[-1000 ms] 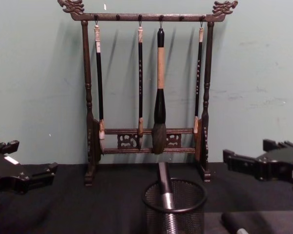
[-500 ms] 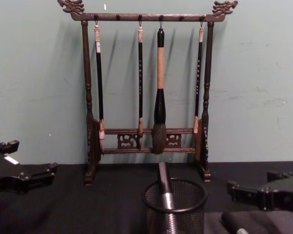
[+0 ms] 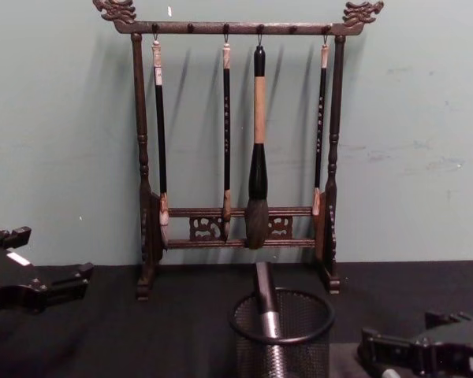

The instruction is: Pick up the water-based marker from the table and place it into the pen holder.

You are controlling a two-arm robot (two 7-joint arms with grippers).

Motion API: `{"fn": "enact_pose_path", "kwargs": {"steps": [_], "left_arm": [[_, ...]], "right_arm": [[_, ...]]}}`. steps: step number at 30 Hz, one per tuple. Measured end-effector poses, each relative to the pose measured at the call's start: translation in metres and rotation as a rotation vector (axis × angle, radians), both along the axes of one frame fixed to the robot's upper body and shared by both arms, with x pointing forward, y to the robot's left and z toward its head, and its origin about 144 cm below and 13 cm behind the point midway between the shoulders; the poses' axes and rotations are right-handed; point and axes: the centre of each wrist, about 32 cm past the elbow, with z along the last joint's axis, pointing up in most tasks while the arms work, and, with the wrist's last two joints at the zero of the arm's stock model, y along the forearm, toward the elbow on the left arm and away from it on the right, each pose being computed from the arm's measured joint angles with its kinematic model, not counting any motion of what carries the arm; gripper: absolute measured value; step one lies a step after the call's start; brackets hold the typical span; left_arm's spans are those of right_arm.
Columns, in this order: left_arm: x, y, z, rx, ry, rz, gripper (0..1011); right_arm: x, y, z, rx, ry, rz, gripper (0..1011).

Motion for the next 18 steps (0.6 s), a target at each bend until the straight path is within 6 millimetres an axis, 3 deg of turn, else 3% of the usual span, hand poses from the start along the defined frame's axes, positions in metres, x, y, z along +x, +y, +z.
{"fn": "enact_pose_path", "kwargs": {"steps": [18], "left_arm": [[0.0, 0.0, 0.0, 0.0, 0.0, 0.0, 1009]], "right_arm": [[0.015, 0.001, -0.013, -0.002, 0.047, 0.018, 1002]]}}
